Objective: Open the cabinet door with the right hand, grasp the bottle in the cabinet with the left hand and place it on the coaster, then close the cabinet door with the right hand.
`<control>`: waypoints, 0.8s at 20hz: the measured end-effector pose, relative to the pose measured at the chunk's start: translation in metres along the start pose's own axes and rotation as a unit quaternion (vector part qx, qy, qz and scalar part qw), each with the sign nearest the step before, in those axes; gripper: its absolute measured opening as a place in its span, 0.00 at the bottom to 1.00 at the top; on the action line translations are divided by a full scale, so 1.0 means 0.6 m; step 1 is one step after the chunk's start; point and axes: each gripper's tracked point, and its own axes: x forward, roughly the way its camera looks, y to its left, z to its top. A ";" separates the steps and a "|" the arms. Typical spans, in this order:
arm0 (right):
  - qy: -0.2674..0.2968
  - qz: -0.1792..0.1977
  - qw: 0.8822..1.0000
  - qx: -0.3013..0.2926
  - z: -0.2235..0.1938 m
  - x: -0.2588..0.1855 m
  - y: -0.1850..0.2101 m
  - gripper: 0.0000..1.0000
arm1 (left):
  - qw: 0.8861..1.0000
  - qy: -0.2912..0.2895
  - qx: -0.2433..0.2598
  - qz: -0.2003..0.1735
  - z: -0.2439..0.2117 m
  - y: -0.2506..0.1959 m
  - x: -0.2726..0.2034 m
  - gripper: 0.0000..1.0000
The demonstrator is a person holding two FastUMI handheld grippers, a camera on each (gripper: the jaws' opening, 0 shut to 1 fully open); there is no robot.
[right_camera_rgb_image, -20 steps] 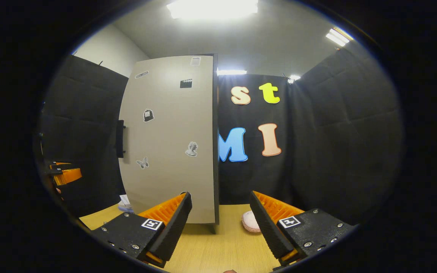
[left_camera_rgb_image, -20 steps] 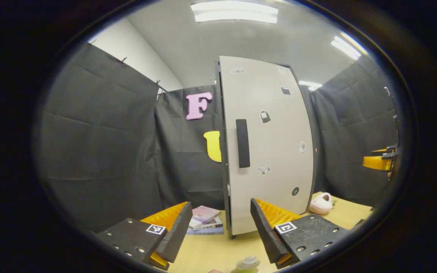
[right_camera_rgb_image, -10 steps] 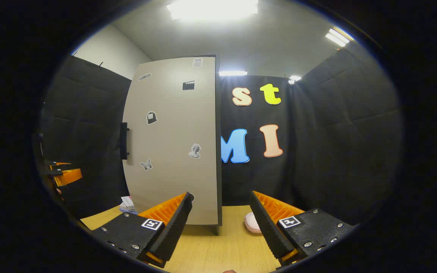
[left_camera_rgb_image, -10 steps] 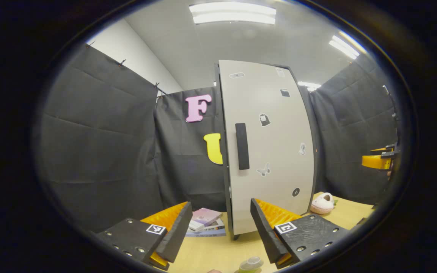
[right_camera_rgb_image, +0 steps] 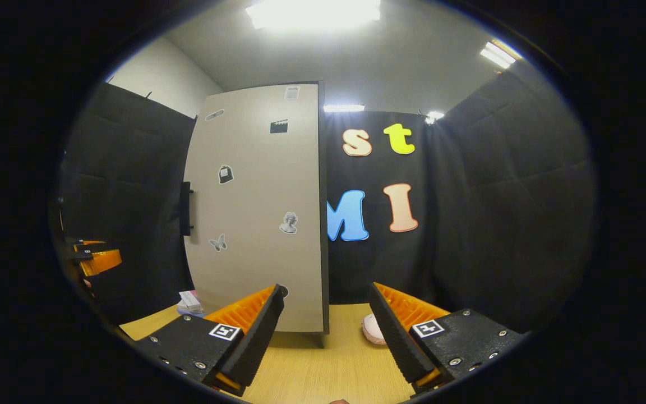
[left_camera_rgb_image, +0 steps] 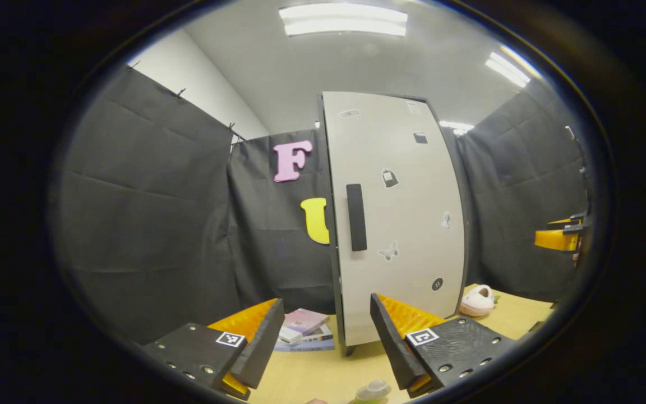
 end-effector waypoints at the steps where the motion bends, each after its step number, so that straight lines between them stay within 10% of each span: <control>1: 0.000 -0.001 1.000 0.000 0.000 0.000 0.000 0.95 | 1.000 0.001 0.000 0.000 -0.001 0.000 0.001 0.92; 16: -0.004 -0.003 1.000 -0.002 0.010 -0.005 0.011 0.95 | 1.000 -0.005 -0.004 0.006 0.003 0.004 0.004 0.88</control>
